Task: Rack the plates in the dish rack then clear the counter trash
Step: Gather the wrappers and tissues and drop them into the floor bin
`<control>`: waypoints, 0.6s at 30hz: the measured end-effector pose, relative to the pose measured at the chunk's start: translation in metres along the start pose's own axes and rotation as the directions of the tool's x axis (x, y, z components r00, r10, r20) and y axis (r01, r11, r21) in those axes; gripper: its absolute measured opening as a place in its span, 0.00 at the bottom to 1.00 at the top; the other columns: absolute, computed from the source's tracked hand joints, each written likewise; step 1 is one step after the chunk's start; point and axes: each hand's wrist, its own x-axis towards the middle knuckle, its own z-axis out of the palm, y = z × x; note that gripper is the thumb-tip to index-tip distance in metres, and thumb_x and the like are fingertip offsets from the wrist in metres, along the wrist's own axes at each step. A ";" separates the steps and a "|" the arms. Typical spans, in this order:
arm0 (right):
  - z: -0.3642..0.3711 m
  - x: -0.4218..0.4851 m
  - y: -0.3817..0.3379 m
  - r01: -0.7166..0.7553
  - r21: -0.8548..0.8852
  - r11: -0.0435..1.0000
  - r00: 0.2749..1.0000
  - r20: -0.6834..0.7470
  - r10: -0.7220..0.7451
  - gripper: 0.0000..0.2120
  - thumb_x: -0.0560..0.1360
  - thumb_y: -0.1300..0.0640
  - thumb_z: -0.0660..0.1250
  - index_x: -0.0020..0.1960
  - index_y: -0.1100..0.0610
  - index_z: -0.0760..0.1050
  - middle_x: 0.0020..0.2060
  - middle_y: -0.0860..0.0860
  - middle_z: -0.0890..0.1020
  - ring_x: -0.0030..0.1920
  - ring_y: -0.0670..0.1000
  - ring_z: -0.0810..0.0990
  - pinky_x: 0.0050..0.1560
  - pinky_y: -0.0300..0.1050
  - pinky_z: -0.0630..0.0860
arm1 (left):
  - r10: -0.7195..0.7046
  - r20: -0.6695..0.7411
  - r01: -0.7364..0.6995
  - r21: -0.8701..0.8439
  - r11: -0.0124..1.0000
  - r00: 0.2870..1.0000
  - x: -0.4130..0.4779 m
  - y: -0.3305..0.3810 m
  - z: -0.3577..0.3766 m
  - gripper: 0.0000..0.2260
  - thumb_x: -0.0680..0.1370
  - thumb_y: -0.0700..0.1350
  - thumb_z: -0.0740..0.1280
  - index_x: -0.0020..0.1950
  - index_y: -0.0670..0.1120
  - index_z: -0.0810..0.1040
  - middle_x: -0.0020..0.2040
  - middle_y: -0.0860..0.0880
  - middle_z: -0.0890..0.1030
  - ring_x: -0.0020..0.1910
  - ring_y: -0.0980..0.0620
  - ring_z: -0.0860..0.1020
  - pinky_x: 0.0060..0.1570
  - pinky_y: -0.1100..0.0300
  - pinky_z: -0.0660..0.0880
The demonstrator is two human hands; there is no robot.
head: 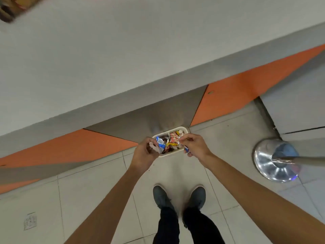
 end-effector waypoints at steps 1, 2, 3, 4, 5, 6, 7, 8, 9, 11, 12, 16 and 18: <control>-0.001 0.013 0.016 -0.032 0.039 0.999 0.999 -0.018 0.032 0.04 0.76 0.67 0.66 0.46 0.62 0.79 0.39 0.57 0.78 0.28 0.52 0.71 0.28 0.41 0.61 | -0.018 0.011 0.018 0.035 0.999 1.000 0.010 -0.011 0.008 0.16 0.69 0.27 0.69 0.45 0.47 0.77 0.42 0.46 0.80 0.38 0.52 0.76 0.38 0.55 0.75; -0.002 0.025 0.035 -0.067 0.084 0.994 0.997 -0.039 0.070 0.04 0.75 0.67 0.66 0.45 0.61 0.79 0.40 0.58 0.78 0.28 0.52 0.71 0.29 0.41 0.62 | -0.036 0.028 0.034 0.078 0.996 0.999 0.020 -0.024 0.017 0.15 0.69 0.27 0.69 0.46 0.47 0.78 0.39 0.49 0.80 0.35 0.54 0.76 0.37 0.57 0.75; -0.003 0.037 0.054 -0.099 0.124 0.987 0.993 -0.057 0.106 0.04 0.75 0.67 0.67 0.45 0.60 0.78 0.40 0.58 0.78 0.29 0.52 0.72 0.30 0.42 0.63 | -0.043 0.045 0.038 0.112 0.993 0.998 0.031 -0.037 0.026 0.15 0.69 0.27 0.68 0.47 0.45 0.78 0.35 0.53 0.79 0.32 0.58 0.75 0.35 0.59 0.75; -0.003 0.050 0.072 -0.123 0.154 0.980 0.988 -0.071 0.135 0.03 0.74 0.67 0.68 0.45 0.60 0.78 0.41 0.57 0.78 0.30 0.52 0.73 0.30 0.42 0.64 | -0.043 0.060 0.035 0.136 0.990 0.997 0.043 -0.050 0.035 0.14 0.69 0.26 0.67 0.48 0.43 0.79 0.32 0.56 0.77 0.29 0.60 0.74 0.35 0.61 0.75; -0.004 0.063 0.090 -0.136 0.168 0.976 0.985 -0.082 0.152 0.03 0.74 0.66 0.69 0.46 0.60 0.78 0.42 0.56 0.78 0.31 0.53 0.74 0.31 0.42 0.65 | -0.044 0.071 0.033 0.146 0.989 0.997 0.056 -0.062 0.045 0.13 0.70 0.26 0.67 0.49 0.41 0.79 0.32 0.56 0.77 0.29 0.61 0.74 0.36 0.61 0.76; -0.005 0.078 0.107 -0.141 0.168 0.976 0.983 -0.092 0.157 0.04 0.73 0.65 0.70 0.46 0.60 0.78 0.42 0.54 0.79 0.32 0.53 0.75 0.32 0.43 0.66 | -0.051 0.074 0.040 0.140 0.989 0.996 0.070 -0.075 0.056 0.12 0.71 0.27 0.66 0.50 0.40 0.79 0.35 0.53 0.78 0.31 0.60 0.76 0.37 0.59 0.78; -0.006 0.095 0.122 -0.134 0.158 0.978 0.983 -0.103 0.151 0.04 0.72 0.65 0.71 0.46 0.60 0.78 0.41 0.53 0.79 0.33 0.54 0.75 0.32 0.43 0.67 | -0.066 0.072 0.056 0.131 0.990 0.995 0.086 -0.090 0.066 0.11 0.72 0.28 0.66 0.51 0.41 0.79 0.39 0.51 0.79 0.34 0.58 0.77 0.38 0.58 0.80; -0.004 0.112 0.135 -0.121 0.138 0.983 0.985 -0.109 0.136 0.05 0.72 0.65 0.71 0.46 0.60 0.78 0.40 0.53 0.78 0.33 0.54 0.76 0.31 0.42 0.67 | -0.083 0.069 0.073 0.129 0.989 0.994 0.101 -0.106 0.075 0.11 0.73 0.30 0.67 0.52 0.41 0.79 0.42 0.50 0.79 0.37 0.57 0.78 0.38 0.58 0.81; -0.001 0.130 0.146 -0.102 0.112 0.989 0.988 -0.103 0.113 0.05 0.71 0.66 0.72 0.45 0.60 0.78 0.38 0.54 0.78 0.32 0.53 0.75 0.29 0.40 0.67 | -0.090 0.063 0.081 0.140 0.987 0.994 0.117 -0.124 0.083 0.11 0.73 0.31 0.68 0.52 0.42 0.78 0.43 0.51 0.79 0.38 0.56 0.78 0.37 0.59 0.82; 0.008 0.166 0.167 -0.056 0.044 0.997 0.995 -0.083 0.059 0.05 0.71 0.66 0.70 0.45 0.58 0.77 0.35 0.53 0.78 0.30 0.52 0.74 0.25 0.39 0.66 | -0.080 0.055 0.067 0.202 0.977 0.995 0.149 -0.160 0.097 0.10 0.73 0.33 0.68 0.51 0.44 0.78 0.41 0.54 0.78 0.38 0.56 0.77 0.31 0.61 0.80; 0.009 0.183 0.179 -0.040 0.008 0.999 0.995 -0.096 0.041 0.05 0.71 0.65 0.69 0.45 0.58 0.78 0.35 0.51 0.77 0.29 0.51 0.73 0.25 0.38 0.66 | -0.073 0.063 0.055 0.251 0.966 0.995 0.164 -0.175 0.107 0.09 0.74 0.33 0.67 0.50 0.45 0.78 0.40 0.54 0.77 0.37 0.56 0.76 0.29 0.61 0.80; 0.013 0.243 0.214 0.025 -0.105 0.994 0.986 -0.163 -0.042 0.10 0.72 0.61 0.68 0.53 0.59 0.78 0.42 0.51 0.77 0.39 0.53 0.77 0.36 0.41 0.74 | -0.036 0.060 0.014 0.324 0.946 0.998 0.217 -0.225 0.140 0.09 0.73 0.35 0.68 0.50 0.46 0.79 0.42 0.50 0.80 0.40 0.49 0.79 0.39 0.51 0.80; 0.018 0.266 0.224 0.026 -0.132 0.991 0.984 -0.170 -0.048 0.14 0.73 0.61 0.67 0.58 0.61 0.76 0.48 0.54 0.77 0.50 0.57 0.80 0.50 0.50 0.79 | -0.026 -0.002 0.025 0.359 0.933 1.000 0.239 -0.244 0.150 0.10 0.73 0.36 0.68 0.52 0.45 0.79 0.41 0.50 0.80 0.41 0.48 0.79 0.46 0.50 0.79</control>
